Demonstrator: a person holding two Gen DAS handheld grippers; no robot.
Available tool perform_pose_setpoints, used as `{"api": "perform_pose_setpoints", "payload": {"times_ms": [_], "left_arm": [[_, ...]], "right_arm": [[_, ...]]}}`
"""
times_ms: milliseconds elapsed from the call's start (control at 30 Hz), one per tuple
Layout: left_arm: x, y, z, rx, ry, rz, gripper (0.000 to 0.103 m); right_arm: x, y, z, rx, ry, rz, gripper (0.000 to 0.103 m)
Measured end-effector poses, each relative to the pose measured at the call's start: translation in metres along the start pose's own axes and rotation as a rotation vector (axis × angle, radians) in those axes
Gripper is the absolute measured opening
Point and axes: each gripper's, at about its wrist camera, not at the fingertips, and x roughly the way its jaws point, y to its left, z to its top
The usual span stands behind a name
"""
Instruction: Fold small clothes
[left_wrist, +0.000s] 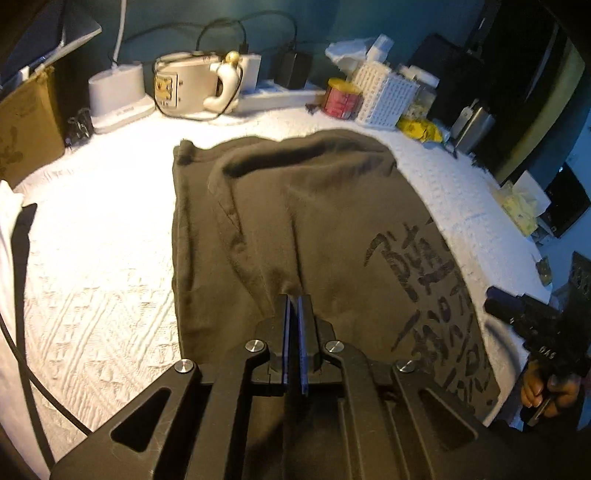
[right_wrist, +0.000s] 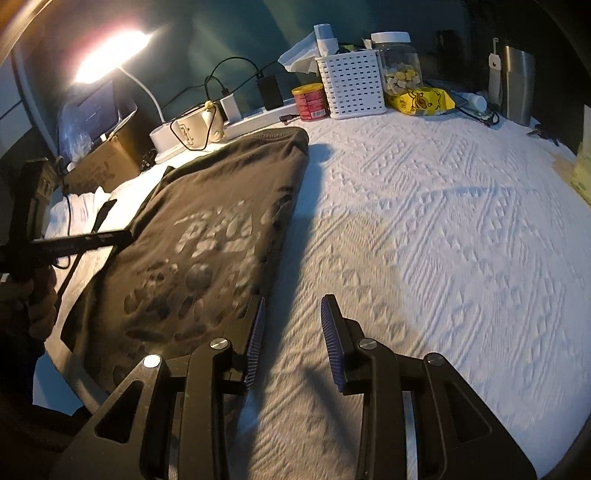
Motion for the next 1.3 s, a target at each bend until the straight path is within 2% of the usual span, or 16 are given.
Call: {"api": "perform_pose_setpoints", "payload": {"times_ms": [33, 133, 167, 300, 367, 533, 600, 633, 700, 833, 900, 967, 1000, 1200, 1300], "left_arm": [[0.002, 0.000, 0.001, 0.000, 0.005, 0.009, 0.011], [0.003, 0.002, 0.002, -0.012, 0.007, 0.031, 0.039], [0.003, 0.003, 0.002, -0.020, 0.006, 0.028, 0.041], [0.009, 0.002, 0.000, 0.009, 0.011, 0.029, 0.040], [0.008, 0.002, 0.002, 0.034, -0.011, 0.045, 0.008], [0.005, 0.013, 0.004, 0.032, -0.013, 0.069, 0.007], [0.007, 0.016, 0.002, 0.039, -0.007, 0.118, 0.006], [0.007, 0.018, 0.002, 0.045, -0.005, 0.153, 0.006], [0.005, 0.023, 0.008, 0.024, 0.036, 0.114, 0.006], [-0.001, 0.018, 0.025, 0.058, -0.006, 0.112, 0.007], [0.003, 0.020, 0.036, 0.048, -0.022, 0.097, 0.015], [0.009, 0.023, 0.046, 0.036, -0.039, 0.097, 0.036], [0.013, 0.024, 0.050, 0.034, -0.047, 0.099, 0.037], [0.039, 0.034, 0.074, 0.049, -0.057, 0.113, 0.038], [0.045, 0.039, 0.079, 0.079, -0.069, 0.078, 0.038]], "right_arm": [[0.001, 0.000, 0.002, -0.001, -0.001, 0.003, 0.034], [0.007, -0.003, 0.009, -0.007, -0.001, 0.013, 0.034], [0.009, -0.003, 0.011, -0.008, 0.000, 0.015, 0.034], [0.018, -0.005, 0.018, -0.009, 0.005, 0.027, 0.034], [0.022, -0.005, 0.021, -0.011, 0.009, 0.027, 0.034], [0.026, -0.010, 0.029, -0.016, 0.011, 0.016, 0.034], [0.027, -0.013, 0.032, -0.014, 0.013, 0.009, 0.034], [0.028, -0.016, 0.034, -0.011, 0.014, 0.004, 0.034], [0.030, -0.019, 0.039, -0.004, 0.011, -0.004, 0.034], [0.036, -0.024, 0.051, 0.002, 0.007, -0.015, 0.034], [0.041, -0.024, 0.060, -0.006, 0.004, -0.021, 0.034], [0.043, -0.023, 0.067, -0.013, -0.003, -0.021, 0.034], [0.045, -0.023, 0.072, -0.017, -0.008, -0.024, 0.034], [0.058, -0.023, 0.100, -0.017, -0.028, -0.038, 0.034], [0.068, -0.022, 0.110, -0.018, -0.023, -0.038, 0.034]]}}
